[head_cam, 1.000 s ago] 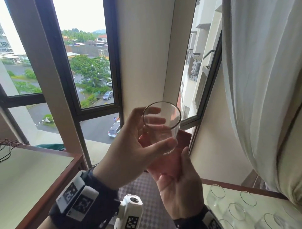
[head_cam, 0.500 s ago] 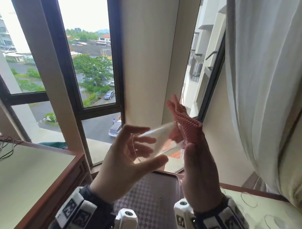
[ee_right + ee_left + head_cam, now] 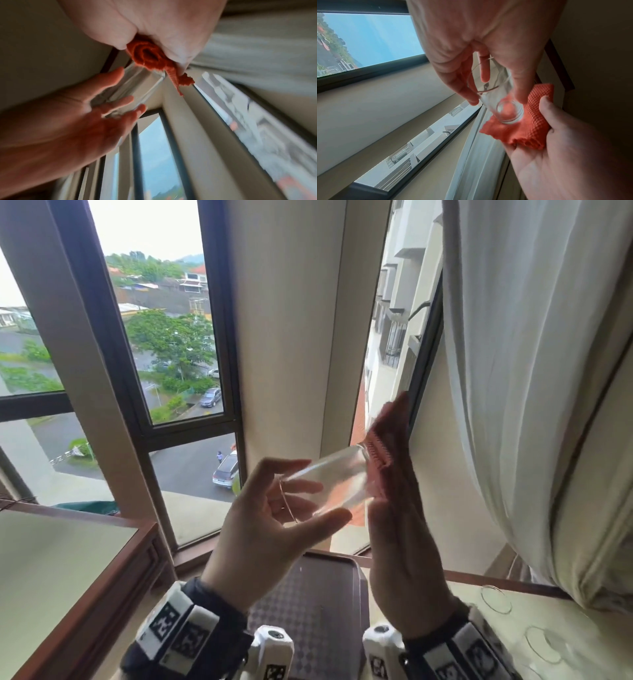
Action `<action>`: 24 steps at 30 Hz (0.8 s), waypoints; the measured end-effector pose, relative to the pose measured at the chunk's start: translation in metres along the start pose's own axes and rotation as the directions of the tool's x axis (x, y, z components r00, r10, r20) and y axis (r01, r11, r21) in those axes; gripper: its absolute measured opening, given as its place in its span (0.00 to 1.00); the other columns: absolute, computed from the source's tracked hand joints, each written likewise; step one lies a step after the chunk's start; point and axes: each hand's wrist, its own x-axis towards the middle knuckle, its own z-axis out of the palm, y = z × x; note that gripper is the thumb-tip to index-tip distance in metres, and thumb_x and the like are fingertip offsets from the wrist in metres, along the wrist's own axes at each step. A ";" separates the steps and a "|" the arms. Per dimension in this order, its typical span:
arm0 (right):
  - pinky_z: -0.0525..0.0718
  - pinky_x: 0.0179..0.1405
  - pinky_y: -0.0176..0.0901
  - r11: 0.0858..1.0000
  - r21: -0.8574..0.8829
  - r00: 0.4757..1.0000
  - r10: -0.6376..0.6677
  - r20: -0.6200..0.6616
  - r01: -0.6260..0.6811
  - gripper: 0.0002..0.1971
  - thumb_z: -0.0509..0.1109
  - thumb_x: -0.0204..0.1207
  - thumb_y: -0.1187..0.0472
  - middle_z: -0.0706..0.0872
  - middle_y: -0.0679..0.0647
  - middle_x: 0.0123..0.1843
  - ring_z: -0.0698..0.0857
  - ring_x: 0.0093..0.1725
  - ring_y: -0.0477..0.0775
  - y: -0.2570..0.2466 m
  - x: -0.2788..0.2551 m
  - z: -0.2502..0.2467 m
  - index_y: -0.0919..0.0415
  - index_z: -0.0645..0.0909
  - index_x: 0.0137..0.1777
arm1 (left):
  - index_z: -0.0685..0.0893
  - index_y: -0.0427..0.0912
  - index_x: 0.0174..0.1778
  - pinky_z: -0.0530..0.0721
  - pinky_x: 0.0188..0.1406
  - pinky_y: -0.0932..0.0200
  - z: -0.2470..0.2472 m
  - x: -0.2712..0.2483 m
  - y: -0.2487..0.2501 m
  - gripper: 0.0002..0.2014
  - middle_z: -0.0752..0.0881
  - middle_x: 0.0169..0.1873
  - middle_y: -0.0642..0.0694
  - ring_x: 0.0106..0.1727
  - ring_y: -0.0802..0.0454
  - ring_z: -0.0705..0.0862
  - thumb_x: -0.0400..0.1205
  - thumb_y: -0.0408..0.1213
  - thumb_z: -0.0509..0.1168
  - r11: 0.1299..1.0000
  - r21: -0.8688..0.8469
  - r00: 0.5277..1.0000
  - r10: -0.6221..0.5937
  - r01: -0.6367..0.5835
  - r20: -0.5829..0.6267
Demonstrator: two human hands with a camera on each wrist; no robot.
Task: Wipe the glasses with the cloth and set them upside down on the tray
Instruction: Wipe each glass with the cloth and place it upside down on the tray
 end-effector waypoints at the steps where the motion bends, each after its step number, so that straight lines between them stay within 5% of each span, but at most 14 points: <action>1: 0.71 0.80 0.68 0.998 -0.038 0.999 -0.053 0.001 0.053 0.22 0.54 0.89 0.65 0.65 0.66 0.86 0.67 0.85 0.68 0.003 0.007 -0.006 0.71 0.69 0.81 | 0.84 0.56 0.65 0.95 0.53 0.44 0.002 -0.002 0.002 0.36 0.94 0.54 0.51 0.49 0.46 0.94 0.61 0.57 0.87 1.000 0.006 1.000 0.010 -0.010 0.023; 3: 0.83 0.70 0.51 0.999 -0.003 0.999 -0.044 -0.012 0.044 0.18 0.55 0.91 0.60 0.83 0.59 0.75 0.82 0.74 0.55 0.006 0.018 -0.023 0.66 0.81 0.70 | 0.85 0.55 0.65 0.94 0.56 0.47 0.007 -0.006 0.004 0.35 0.94 0.54 0.51 0.49 0.45 0.94 0.61 0.54 0.87 0.999 0.002 0.998 0.038 -0.038 0.056; 5: 0.88 0.45 0.34 0.967 0.177 0.981 0.192 -0.021 -0.185 0.18 0.55 0.89 0.51 0.94 0.45 0.50 0.93 0.48 0.43 0.004 0.025 -0.040 0.56 0.86 0.58 | 0.86 0.56 0.65 0.93 0.56 0.49 0.012 -0.011 0.006 0.34 0.94 0.55 0.50 0.49 0.44 0.93 0.62 0.52 0.88 0.998 -0.016 0.996 0.066 -0.065 0.067; 7: 0.86 0.33 0.32 0.838 0.356 0.904 0.423 0.057 -0.414 0.22 0.54 0.84 0.47 0.94 0.51 0.38 0.93 0.37 0.49 0.007 0.024 -0.049 0.58 0.87 0.51 | 0.86 0.55 0.65 0.94 0.54 0.47 0.016 -0.013 0.006 0.33 0.94 0.56 0.49 0.49 0.43 0.93 0.63 0.51 0.88 0.997 -0.022 0.995 0.077 -0.075 0.060; 10: 0.87 0.37 0.40 0.774 0.417 0.866 0.496 0.067 -0.476 0.27 0.51 0.87 0.43 0.93 0.57 0.41 0.92 0.40 0.56 0.018 0.007 -0.047 0.60 0.87 0.53 | 0.85 0.53 0.66 0.95 0.51 0.41 0.022 -0.011 0.003 0.34 0.94 0.55 0.48 0.47 0.43 0.94 0.64 0.53 0.88 0.998 -0.041 0.999 0.040 -0.039 0.019; 12: 0.88 0.43 0.35 0.803 0.411 0.889 0.456 0.042 -0.431 0.26 0.47 0.87 0.45 0.94 0.50 0.48 0.93 0.46 0.48 0.018 -0.008 -0.036 0.57 0.84 0.61 | 0.85 0.56 0.65 0.96 0.49 0.39 0.027 -0.009 0.002 0.36 0.94 0.54 0.49 0.47 0.43 0.95 0.62 0.56 0.88 0.999 -0.051 1.000 -0.011 0.011 -0.011; 13: 0.88 0.51 0.33 0.860 0.352 0.922 0.388 0.019 -0.369 0.27 0.46 0.88 0.43 0.93 0.47 0.57 0.91 0.56 0.46 0.017 -0.012 -0.031 0.58 0.81 0.68 | 0.85 0.57 0.66 0.96 0.49 0.38 0.029 -0.008 0.001 0.37 0.94 0.54 0.50 0.48 0.44 0.95 0.61 0.57 0.88 0.998 -0.056 0.999 -0.032 0.031 -0.019; 15: 0.77 0.76 0.40 0.976 0.135 0.985 0.174 -0.006 -0.172 0.30 0.46 0.91 0.46 0.78 0.57 0.80 0.76 0.80 0.56 0.013 -0.012 -0.027 0.68 0.70 0.81 | 0.85 0.56 0.66 0.96 0.50 0.38 0.032 -0.008 0.000 0.38 0.94 0.54 0.51 0.48 0.44 0.95 0.60 0.58 0.88 0.996 -0.070 0.998 -0.061 0.059 -0.023; 17: 0.69 0.84 0.58 1.000 -0.008 1.000 -0.018 0.024 0.018 0.23 0.53 0.90 0.61 0.69 0.65 0.85 0.67 0.86 0.64 0.011 -0.001 -0.035 0.73 0.70 0.80 | 0.86 0.55 0.66 0.95 0.54 0.39 0.034 -0.011 0.000 0.39 0.94 0.53 0.51 0.49 0.44 0.95 0.59 0.58 0.88 0.997 -0.048 0.998 -0.055 0.055 -0.008; 18: 0.74 0.80 0.59 0.999 -0.003 0.999 -0.033 0.032 0.033 0.20 0.55 0.89 0.65 0.75 0.64 0.81 0.73 0.82 0.62 0.012 0.005 -0.040 0.73 0.75 0.76 | 0.86 0.55 0.67 0.95 0.55 0.40 0.035 -0.013 0.001 0.38 0.94 0.53 0.50 0.49 0.45 0.94 0.60 0.57 0.88 0.999 -0.034 0.999 -0.038 0.038 0.008; 20: 0.89 0.58 0.42 0.990 0.104 0.995 0.096 0.011 -0.097 0.16 0.56 0.91 0.62 0.91 0.50 0.62 0.90 0.61 0.47 0.011 0.015 -0.057 0.64 0.84 0.66 | 0.85 0.52 0.67 0.94 0.55 0.44 0.038 -0.019 0.005 0.37 0.94 0.54 0.49 0.48 0.45 0.94 0.61 0.54 0.88 0.999 -0.040 1.000 0.009 -0.008 0.027; 22: 0.86 0.35 0.29 0.916 0.271 0.954 0.297 0.035 -0.295 0.18 0.53 0.91 0.58 0.93 0.43 0.38 0.92 0.37 0.40 0.006 0.018 -0.067 0.59 0.86 0.53 | 0.85 0.52 0.65 0.94 0.53 0.44 0.039 -0.022 0.008 0.35 0.94 0.55 0.47 0.48 0.43 0.94 0.63 0.52 0.88 0.997 -0.063 0.999 0.050 -0.049 0.011; 24: 0.84 0.30 0.29 0.833 0.340 0.894 0.445 0.059 -0.437 0.22 0.50 0.91 0.53 0.92 0.48 0.35 0.91 0.32 0.44 0.005 0.010 -0.068 0.59 0.85 0.51 | 0.86 0.55 0.63 0.95 0.52 0.40 0.040 -0.022 0.009 0.32 0.94 0.55 0.46 0.48 0.41 0.94 0.63 0.51 0.88 0.995 -0.085 0.999 0.053 -0.054 -0.012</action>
